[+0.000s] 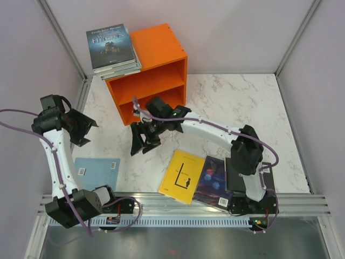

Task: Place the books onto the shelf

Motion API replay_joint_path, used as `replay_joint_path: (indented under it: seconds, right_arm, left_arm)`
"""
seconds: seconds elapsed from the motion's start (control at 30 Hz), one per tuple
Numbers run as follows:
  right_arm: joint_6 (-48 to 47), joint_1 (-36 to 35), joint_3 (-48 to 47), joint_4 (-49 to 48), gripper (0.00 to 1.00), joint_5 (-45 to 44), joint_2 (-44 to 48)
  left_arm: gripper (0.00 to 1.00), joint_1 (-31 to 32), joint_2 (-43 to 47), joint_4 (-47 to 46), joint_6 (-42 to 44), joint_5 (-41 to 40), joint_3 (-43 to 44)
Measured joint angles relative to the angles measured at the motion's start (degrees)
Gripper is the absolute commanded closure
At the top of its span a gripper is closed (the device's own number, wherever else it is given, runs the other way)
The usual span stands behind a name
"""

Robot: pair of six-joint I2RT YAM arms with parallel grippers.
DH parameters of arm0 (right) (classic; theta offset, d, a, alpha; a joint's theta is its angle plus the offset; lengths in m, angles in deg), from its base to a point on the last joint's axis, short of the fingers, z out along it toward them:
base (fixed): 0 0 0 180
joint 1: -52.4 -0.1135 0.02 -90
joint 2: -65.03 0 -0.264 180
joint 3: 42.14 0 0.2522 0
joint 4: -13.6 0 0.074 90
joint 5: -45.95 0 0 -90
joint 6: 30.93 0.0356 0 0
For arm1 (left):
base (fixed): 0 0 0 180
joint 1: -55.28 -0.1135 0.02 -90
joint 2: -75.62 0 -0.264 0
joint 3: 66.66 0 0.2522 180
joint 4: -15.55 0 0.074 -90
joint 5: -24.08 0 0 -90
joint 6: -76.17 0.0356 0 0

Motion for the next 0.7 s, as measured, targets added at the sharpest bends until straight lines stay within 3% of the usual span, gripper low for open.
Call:
replay_joint_path:
  seconds: [0.13, 0.3, 0.4, 0.53, 0.7]
  right_arm:
    - [-0.94, -2.84, -0.98, 1.51, 0.23, 0.00, -6.01]
    - [-1.64, -1.60, -0.94, 2.67, 0.23, -0.07, -8.22]
    - [-2.78, -0.33, 2.38, 1.86, 0.23, -0.02, -5.86]
    - [-4.31, 1.70, 10.67, 1.99, 0.24, 0.63, -0.70]
    - [-4.90, 4.22, 17.81, 2.21, 0.26, 1.11, 3.63]
  left_arm:
    - [0.28, 1.60, 6.01, -0.11, 0.07, -4.61, -3.85]
    - [0.28, 1.88, 9.22, -1.38, -0.04, -9.51, -16.85]
    - [0.29, 1.88, 7.61, -2.86, -0.02, -12.37, -22.34]
    - [0.34, 0.46, 3.98, -4.61, 1.60, -17.14, -23.04]
    - [0.39, -7.98, -2.97, -8.92, 3.54, -18.67, -21.35]
